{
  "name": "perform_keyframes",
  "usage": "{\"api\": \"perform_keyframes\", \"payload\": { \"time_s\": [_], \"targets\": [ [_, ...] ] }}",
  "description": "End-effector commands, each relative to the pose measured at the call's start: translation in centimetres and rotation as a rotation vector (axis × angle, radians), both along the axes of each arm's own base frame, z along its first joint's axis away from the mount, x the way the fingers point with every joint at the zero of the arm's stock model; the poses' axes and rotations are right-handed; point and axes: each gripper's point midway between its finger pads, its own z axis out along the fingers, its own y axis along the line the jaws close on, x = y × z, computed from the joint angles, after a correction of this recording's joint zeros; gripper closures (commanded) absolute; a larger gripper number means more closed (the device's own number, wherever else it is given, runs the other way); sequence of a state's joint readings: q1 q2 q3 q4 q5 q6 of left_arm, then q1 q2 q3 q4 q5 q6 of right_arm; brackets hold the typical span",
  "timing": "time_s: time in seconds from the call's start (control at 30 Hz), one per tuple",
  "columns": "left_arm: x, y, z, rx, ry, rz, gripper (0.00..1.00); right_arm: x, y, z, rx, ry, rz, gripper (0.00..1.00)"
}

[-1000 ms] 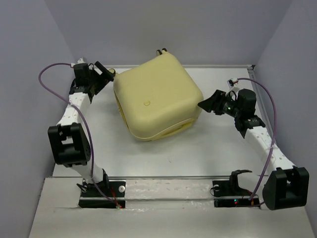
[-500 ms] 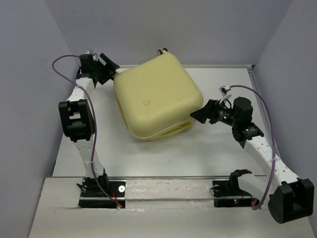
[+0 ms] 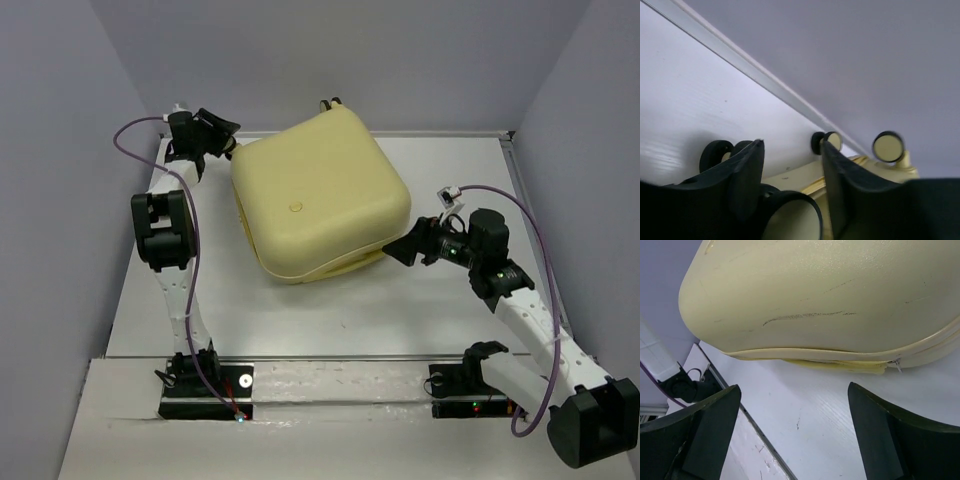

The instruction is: Pack the luggage

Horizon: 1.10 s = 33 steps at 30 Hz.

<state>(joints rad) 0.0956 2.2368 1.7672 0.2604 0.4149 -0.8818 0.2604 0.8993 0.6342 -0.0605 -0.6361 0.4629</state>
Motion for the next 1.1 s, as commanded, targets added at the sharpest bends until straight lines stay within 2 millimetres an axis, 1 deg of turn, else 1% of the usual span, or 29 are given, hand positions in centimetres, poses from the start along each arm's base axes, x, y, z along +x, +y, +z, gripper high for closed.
{"api": "perform_keyframes", "payload": {
  "time_s": [0.0, 0.07, 0.1, 0.13, 0.17, 0.2, 0.23, 0.27, 0.33, 0.43, 0.47, 0.57, 0.6, 0.63, 0.67, 0.7, 0.77, 0.83, 0.87, 0.93, 0.97, 1.07],
  "targets": [
    [0.0, -5.0, 4.2, -0.143, -0.133, -0.106, 0.73, -1.3, 0.2, 0.1, -0.004, -0.029, 0.027, 0.06],
    [-0.2, -5.1, 5.6, -0.140, -0.161, -0.108, 0.88, -1.3, 0.1, -0.1, -0.007, -0.026, 0.024, 0.06],
    [-0.3, -5.2, 7.0, -0.139, -0.188, -0.114, 0.93, -1.3, 0.1, -0.1, -0.009, -0.027, 0.023, 0.06],
    [-0.7, -5.3, 9.1, -0.140, -0.220, -0.127, 0.94, -1.3, 0.0, -0.2, -0.011, -0.025, 0.022, 0.05],
    [-0.9, -5.4, 10.5, -0.140, -0.245, -0.133, 0.94, -1.3, 0.1, -0.2, -0.011, -0.025, 0.022, 0.05],
    [-1.2, -5.5, 12.6, -0.138, -0.282, -0.142, 0.94, -1.2, 0.1, -0.1, -0.010, -0.027, 0.023, 0.05],
    [-1.5, -5.6, 13.6, -0.143, -0.286, -0.148, 0.94, -1.2, 0.1, -0.2, -0.011, -0.025, 0.022, 0.05],
    [-2.1, -5.7, 16.4, -0.137, -0.327, -0.154, 0.94, -1.1, 0.1, 0.0, -0.010, -0.030, 0.021, 0.05],
    [-2.9, -5.7, 18.7, -0.128, -0.337, -0.156, 0.94, -1.0, 0.0, 0.2, -0.010, -0.039, 0.013, 0.05],
    [-3.7, -5.7, 21.3, -0.101, -0.356, -0.160, 0.94, -0.7, -0.3, 0.6, -0.014, -0.059, -0.015, 0.05],
    [-4.3, -5.7, 23.1, -0.098, -0.386, -0.164, 0.94, -0.5, -0.5, 0.8, -0.015, -0.066, -0.030, 0.04],
    [-5.7, -6.0, 26.8, -0.099, -0.441, -0.177, 0.94, -0.3, -0.5, 1.4, -0.010, -0.074, -0.039, 0.02],
    [-6.4, -6.1, 29.0, -0.107, -0.478, -0.181, 0.94, -0.2, -0.4, 1.5, -0.008, -0.076, -0.038, 0.01],
    [-6.9, -6.2, 30.5, -0.109, -0.503, -0.185, 0.94, -0.1, -0.5, 1.5, -0.010, -0.076, -0.039, 0.00],
    [-7.4, -6.3, 31.4, -0.114, -0.510, -0.189, 0.94, 0.0, -0.5, 1.5, -0.012, -0.077, -0.043, 0.00],
    [-8.0, -6.4, 33.4, -0.122, -0.544, -0.193, 0.94, 0.1, -0.5, 1.5, -0.015, -0.076, -0.042, 0.00],
    [-8.6, -6.5, 35.1, -0.134, -0.566, -0.202, 0.94, 0.3, -0.4, 1.5, -0.018, -0.076, -0.041, 0.00],
    [-9.2, -6.6, 35.6, -0.152, -0.564, -0.204, 0.94, 0.6, -0.3, 1.1, -0.024, -0.062, -0.039, 0.00],
    [-10.0, -7.1, 36.4, -0.151, -0.583, -0.215, 0.94, 0.8, -0.3, 0.7, -0.028, -0.047, -0.039, 0.00],
    [-10.3, -7.4, 36.0, -0.143, -0.575, -0.217, 0.94, 1.0, -0.3, 0.4, -0.031, -0.038, -0.042, 0.00],
    [-10.8, -7.1, 36.6, -0.129, -0.589, -0.196, 0.94, 1.0, -0.3, 0.2, -0.034, -0.035, -0.047, 0.00],
    [-10.2, -6.1, 34.6, -0.088, -0.539, -0.144, 0.94, 0.8, -0.6, 1.2, -0.026, -0.059, -0.063, 0.00]
  ]
}}
